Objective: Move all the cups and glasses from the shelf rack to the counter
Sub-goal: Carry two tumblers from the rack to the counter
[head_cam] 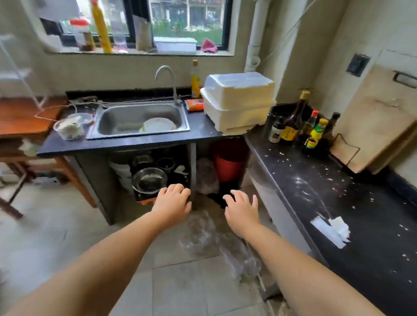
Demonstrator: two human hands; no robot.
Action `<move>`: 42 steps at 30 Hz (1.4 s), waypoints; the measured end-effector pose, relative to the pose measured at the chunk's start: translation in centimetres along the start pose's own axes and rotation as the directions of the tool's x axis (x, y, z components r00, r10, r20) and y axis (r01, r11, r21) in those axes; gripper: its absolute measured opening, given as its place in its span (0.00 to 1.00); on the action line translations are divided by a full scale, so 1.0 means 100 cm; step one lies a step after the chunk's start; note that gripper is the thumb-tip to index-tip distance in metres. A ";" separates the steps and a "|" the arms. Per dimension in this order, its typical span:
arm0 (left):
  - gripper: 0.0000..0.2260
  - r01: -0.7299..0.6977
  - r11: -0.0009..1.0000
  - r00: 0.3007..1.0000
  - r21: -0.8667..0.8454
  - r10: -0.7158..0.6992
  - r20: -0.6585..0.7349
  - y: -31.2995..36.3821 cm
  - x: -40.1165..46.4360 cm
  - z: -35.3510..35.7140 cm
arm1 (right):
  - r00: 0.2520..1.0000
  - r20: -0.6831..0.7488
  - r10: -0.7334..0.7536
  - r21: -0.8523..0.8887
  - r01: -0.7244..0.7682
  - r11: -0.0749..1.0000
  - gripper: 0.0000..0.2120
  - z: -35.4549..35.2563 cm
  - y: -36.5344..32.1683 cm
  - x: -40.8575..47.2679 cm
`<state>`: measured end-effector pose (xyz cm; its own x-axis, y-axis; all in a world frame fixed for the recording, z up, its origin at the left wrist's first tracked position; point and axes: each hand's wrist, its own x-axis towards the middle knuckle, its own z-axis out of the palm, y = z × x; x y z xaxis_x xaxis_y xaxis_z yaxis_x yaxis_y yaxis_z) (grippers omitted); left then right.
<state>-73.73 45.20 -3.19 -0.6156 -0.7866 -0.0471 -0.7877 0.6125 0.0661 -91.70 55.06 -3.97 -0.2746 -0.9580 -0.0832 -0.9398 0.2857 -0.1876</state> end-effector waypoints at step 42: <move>0.16 0.738 0.672 0.661 -0.056 -0.737 -0.141 -0.684 -0.050 -0.120 | 0.596 0.025 -0.803 0.016 0.803 0.596 0.19 0.021 -0.717 0.368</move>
<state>-16.55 6.29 4.47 0.1773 -0.9823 0.0608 -0.9827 -0.1733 0.0656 -34.03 -0.64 4.32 0.5959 -0.7995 0.0761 -0.7775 -0.5980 -0.1945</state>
